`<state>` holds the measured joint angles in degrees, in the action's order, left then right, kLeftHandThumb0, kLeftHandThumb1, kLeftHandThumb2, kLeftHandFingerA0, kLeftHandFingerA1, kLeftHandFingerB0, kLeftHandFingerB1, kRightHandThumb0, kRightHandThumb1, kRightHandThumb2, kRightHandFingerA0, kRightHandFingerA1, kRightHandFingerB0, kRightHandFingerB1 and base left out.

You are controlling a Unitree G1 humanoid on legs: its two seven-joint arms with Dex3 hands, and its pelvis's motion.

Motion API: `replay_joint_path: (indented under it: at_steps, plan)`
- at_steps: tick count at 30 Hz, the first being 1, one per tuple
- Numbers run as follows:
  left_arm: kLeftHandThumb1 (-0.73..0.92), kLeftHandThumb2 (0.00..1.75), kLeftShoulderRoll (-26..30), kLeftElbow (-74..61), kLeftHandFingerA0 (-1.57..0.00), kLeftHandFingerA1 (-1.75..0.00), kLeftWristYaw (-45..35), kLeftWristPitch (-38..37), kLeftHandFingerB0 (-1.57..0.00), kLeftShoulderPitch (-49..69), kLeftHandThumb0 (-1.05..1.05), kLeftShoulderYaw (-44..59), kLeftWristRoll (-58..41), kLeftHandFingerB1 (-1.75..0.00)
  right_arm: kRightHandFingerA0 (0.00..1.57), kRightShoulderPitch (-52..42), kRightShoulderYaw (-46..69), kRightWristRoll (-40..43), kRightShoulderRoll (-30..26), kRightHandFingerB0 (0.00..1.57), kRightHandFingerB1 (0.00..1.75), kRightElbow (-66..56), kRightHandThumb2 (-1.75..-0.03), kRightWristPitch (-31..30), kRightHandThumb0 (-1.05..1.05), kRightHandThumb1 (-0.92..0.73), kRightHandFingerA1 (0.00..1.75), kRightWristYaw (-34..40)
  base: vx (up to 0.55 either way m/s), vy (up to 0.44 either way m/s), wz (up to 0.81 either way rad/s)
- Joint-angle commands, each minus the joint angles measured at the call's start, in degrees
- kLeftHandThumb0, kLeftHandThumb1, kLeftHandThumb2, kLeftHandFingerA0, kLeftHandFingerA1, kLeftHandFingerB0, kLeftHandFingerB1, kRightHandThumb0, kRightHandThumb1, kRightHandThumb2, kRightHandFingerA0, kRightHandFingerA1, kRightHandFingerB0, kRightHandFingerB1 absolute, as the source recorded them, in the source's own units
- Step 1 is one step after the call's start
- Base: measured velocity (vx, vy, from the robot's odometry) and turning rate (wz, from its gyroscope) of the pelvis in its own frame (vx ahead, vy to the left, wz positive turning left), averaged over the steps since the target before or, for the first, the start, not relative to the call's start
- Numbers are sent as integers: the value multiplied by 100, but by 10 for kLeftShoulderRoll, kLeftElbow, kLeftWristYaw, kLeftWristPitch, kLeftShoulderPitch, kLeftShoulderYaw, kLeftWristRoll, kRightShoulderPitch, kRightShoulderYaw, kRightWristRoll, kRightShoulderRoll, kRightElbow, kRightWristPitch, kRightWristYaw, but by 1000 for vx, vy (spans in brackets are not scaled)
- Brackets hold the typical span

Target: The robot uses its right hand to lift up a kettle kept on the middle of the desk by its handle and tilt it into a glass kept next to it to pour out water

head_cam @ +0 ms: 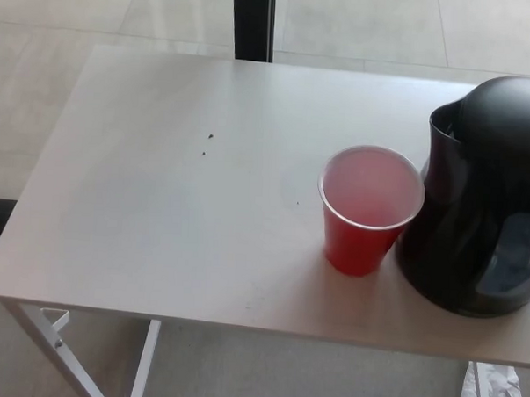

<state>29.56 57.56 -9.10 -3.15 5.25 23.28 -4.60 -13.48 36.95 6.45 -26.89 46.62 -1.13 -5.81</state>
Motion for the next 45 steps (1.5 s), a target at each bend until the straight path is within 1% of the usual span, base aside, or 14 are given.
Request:
replay_joint_path:
  at_steps: [1,8,9,10,11,13,18,19,20,23,26,27,34,45]
  plan:
    - [-73,40,39,22,-126,-173,-53,-24,-73,-13,105,62,-69,-103,111,28,112,120,-46,31,47,21,-75,-8,-50,-40,145,-11,0,0,0]
    - [-73,2,40,37,-119,-155,-56,-36,-67,-17,104,63,-55,-103,56,49,196,171,-64,35,32,-9,-56,-38,-52,-53,41,-23,0,0,0]
    - [-43,65,38,38,-137,-133,-56,-37,-71,-17,-28,63,-55,-90,55,60,205,177,-73,36,32,-4,-56,-44,-54,-51,41,-20,0,0,0]
    - [-73,7,37,39,-127,-139,-58,-39,-68,-17,105,65,-57,-103,49,64,211,181,-75,33,31,-15,-57,-52,-54,-53,41,-18,0,0,0]
    - [-43,65,35,39,-138,-133,-61,-43,-78,-17,-28,67,-59,-94,50,71,220,190,-77,34,31,-39,-56,-68,-54,-53,43,-13,0,0,0]
    - [-73,0,34,40,-118,-136,-62,-44,-65,-16,101,68,-60,-113,51,90,230,202,-78,35,32,-68,-56,-91,-50,-52,43,-6,0,0,0]
    - [-37,67,35,46,-137,-129,-65,-43,-76,-15,-24,72,-63,-92,61,121,196,197,-77,36,32,-162,-56,-116,-57,-51,46,-26,0,0,0]
    - [-73,0,36,47,-115,-138,-64,-42,-65,-16,101,73,-63,-111,55,124,185,200,-75,37,32,-196,-56,-134,-60,-49,43,-27,0,0,0]
    - [-39,67,36,50,-136,-130,-66,-48,-76,-16,-26,72,-61,-92,59,122,172,203,-74,35,32,-239,-56,-159,-67,-48,43,-29,0,0,0]
    - [-73,0,37,45,-119,-130,-65,-48,-67,-15,101,70,-59,-108,107,131,133,208,-87,31,45,-303,-74,-189,-71,-37,133,-59,0,0,0]
    - [-39,67,37,46,-136,-130,-68,-54,-77,-14,-26,69,-59,-93,98,154,92,213,-95,36,40,-357,-56,-220,-72,-45,147,-68,0,0,0]
    - [-73,0,37,46,-115,-144,-68,-53,-69,-14,104,69,-59,-112,42,159,72,209,-101,26,41,-378,-76,-227,-80,-44,48,-76,0,0,0]
    - [-42,65,36,46,-115,-110,-68,-51,-75,-16,-22,69,-61,-94,69,190,-42,204,-113,16,27,-480,-56,-277,-60,-53,146,-108,0,0,0]
    - [-73,0,34,42,-115,-134,-68,-51,-62,-13,99,67,-63,-112,3,230,-168,163,-124,0,48,-449,-92,-285,-30,-40,51,-136,0,0,0]
